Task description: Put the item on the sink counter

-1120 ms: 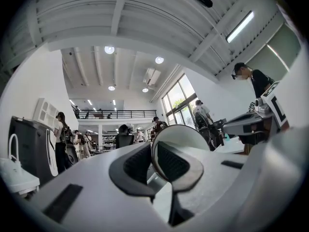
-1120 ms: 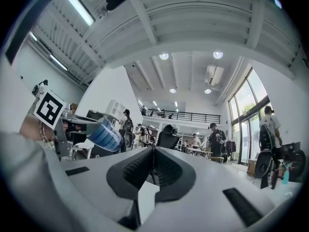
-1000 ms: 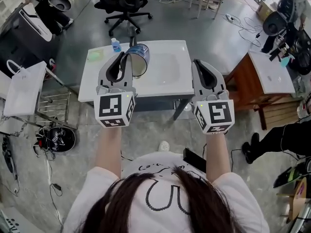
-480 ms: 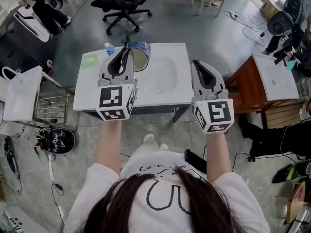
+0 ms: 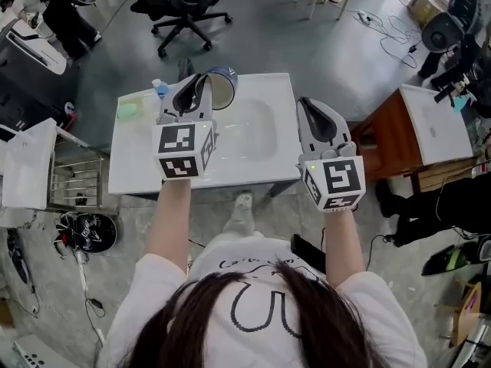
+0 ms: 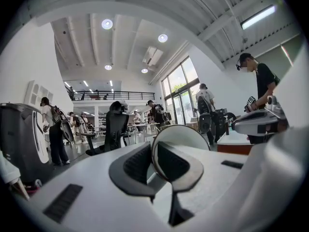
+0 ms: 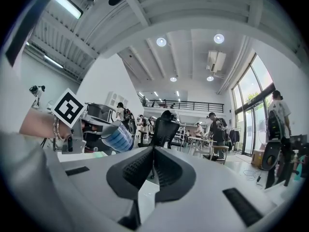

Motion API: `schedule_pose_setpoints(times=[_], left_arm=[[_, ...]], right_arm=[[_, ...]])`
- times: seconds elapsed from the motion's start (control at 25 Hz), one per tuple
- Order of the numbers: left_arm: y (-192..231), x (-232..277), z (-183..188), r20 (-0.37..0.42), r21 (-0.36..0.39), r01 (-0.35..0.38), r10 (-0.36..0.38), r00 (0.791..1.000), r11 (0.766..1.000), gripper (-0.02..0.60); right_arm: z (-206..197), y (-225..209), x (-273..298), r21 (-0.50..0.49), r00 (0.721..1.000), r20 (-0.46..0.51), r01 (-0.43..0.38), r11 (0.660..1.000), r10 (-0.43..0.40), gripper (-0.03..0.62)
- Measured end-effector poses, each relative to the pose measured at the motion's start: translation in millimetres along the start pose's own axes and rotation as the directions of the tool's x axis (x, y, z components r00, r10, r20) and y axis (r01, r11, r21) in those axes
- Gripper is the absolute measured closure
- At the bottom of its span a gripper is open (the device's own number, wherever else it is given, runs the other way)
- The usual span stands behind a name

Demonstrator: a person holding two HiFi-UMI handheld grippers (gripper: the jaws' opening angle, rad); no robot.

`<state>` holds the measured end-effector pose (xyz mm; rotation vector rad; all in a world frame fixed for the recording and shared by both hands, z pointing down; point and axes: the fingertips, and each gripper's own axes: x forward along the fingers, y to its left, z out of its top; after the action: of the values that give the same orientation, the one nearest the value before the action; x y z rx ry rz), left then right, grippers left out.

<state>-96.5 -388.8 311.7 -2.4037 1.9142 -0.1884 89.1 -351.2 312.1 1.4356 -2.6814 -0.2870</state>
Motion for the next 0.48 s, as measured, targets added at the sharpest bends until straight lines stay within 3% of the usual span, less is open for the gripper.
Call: schedule_pose_setpoints(times=[0.48], left_arm=[[13,108,-49,-0.193,-0.052,0.1,-0.108,0.975,0.994,0.529]], right_arm=[[-24,-38,81,0.018,0.998,-0.051,0.031,0.999,-0.03,0.563]])
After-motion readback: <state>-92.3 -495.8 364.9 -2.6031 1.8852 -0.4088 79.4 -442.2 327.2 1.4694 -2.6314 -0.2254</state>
